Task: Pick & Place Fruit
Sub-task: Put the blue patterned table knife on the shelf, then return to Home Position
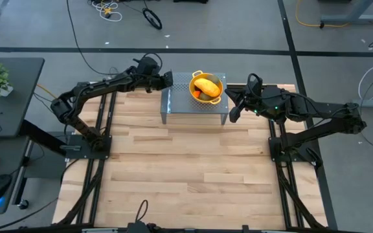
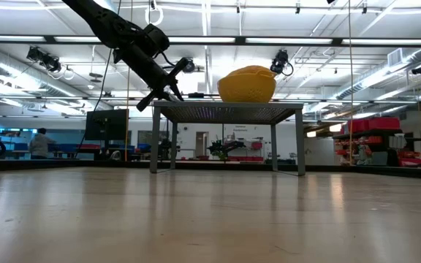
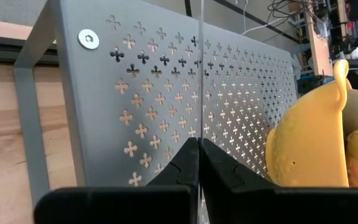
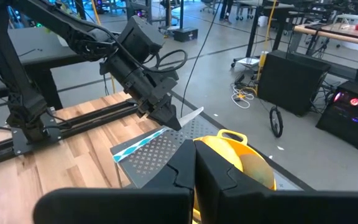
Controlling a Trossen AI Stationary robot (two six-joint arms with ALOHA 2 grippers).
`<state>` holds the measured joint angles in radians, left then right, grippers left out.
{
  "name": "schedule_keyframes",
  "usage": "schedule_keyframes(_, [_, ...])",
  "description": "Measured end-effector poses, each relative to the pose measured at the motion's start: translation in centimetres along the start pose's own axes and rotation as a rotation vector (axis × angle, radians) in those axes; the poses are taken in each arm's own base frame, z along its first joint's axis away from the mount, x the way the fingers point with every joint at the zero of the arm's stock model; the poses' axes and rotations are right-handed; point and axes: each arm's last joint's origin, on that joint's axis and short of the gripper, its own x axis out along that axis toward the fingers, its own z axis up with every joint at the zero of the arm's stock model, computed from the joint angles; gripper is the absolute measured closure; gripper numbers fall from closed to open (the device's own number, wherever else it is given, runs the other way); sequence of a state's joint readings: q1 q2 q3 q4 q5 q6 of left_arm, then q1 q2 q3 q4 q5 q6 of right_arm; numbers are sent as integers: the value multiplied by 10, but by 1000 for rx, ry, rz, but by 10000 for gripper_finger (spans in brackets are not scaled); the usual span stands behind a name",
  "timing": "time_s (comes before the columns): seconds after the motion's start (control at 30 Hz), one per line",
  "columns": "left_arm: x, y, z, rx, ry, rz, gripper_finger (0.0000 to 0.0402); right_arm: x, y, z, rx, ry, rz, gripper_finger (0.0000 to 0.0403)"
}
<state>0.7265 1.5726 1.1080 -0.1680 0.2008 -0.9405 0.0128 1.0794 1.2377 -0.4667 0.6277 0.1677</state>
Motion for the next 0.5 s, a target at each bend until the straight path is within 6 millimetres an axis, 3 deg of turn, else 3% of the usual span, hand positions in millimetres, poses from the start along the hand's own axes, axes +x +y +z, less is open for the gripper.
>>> schedule_keyframes(0.5, [0,0,0,8,-14,10,348,0,0,0,0,0,0,398])
